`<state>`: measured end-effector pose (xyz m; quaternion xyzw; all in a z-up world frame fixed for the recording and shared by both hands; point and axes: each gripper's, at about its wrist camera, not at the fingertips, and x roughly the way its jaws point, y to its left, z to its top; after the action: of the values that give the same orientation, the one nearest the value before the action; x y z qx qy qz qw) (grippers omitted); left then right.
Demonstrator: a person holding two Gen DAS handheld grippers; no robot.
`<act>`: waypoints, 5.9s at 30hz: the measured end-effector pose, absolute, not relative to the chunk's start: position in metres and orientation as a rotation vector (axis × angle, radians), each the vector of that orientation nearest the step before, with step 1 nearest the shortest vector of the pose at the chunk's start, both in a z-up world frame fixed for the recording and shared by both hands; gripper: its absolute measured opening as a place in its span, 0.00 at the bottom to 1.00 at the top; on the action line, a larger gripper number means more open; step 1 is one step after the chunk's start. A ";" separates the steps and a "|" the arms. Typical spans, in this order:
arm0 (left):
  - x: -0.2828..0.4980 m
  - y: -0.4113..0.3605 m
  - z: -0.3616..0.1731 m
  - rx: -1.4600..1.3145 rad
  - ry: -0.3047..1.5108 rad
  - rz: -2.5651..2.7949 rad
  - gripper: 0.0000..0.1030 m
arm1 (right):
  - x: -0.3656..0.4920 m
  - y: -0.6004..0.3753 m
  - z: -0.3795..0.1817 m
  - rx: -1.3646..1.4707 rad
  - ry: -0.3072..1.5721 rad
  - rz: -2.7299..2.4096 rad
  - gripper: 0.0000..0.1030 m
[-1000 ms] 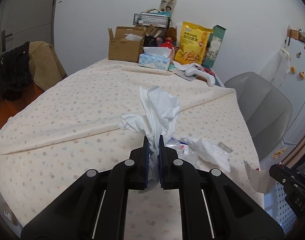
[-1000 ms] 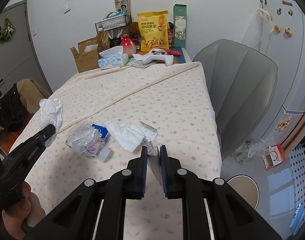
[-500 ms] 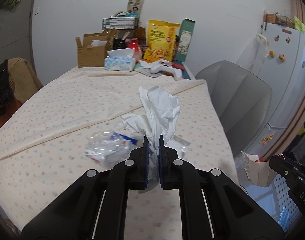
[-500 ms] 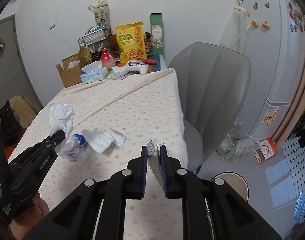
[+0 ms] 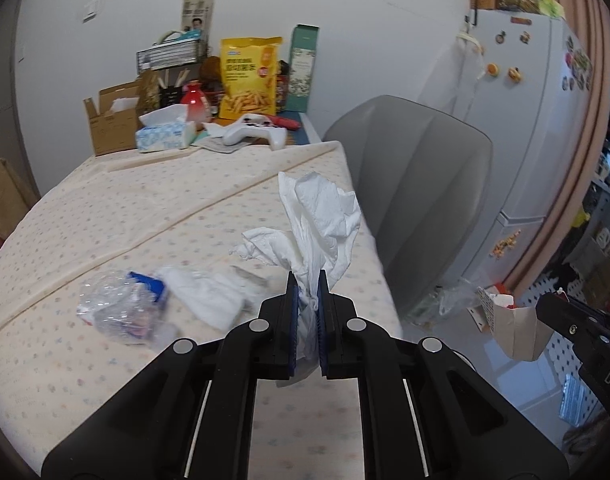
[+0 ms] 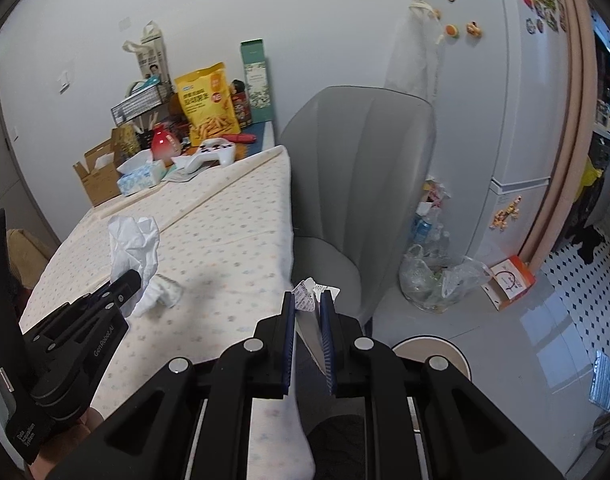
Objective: Collect trash
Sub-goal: 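Carry the tissue and scrap in both grippers over the beige bin, then open both grippers to drop the tissue and scrap into the bin, then bring both tools back over the trash on the bed, then grasp the crumpled clear plastic bottle with the left gripper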
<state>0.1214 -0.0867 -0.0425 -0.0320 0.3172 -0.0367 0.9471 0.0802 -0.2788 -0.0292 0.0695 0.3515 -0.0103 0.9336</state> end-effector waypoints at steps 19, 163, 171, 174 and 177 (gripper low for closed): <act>0.147 -0.215 -0.069 0.059 0.720 -0.259 0.08 | 0.078 -0.385 -0.070 0.251 0.768 -0.180 0.13; 0.122 0.109 -0.101 -0.244 0.758 0.181 0.94 | 0.109 -0.138 -0.066 -0.004 0.799 0.160 0.92; 0.142 0.096 -0.104 -0.212 0.779 0.140 0.94 | 0.123 -0.141 -0.069 0.004 0.809 0.143 0.92; 0.149 0.094 -0.106 -0.214 0.789 0.123 0.94 | 0.127 -0.144 -0.070 0.010 0.811 0.136 0.92; 0.156 0.090 -0.107 -0.204 0.795 0.110 0.94 | 0.131 -0.147 -0.072 0.013 0.816 0.128 0.92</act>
<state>0.1560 0.0903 -0.1073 -0.0991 0.3862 0.0536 0.9155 0.1311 -0.1465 -0.0716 0.0062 0.3966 0.0620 0.9159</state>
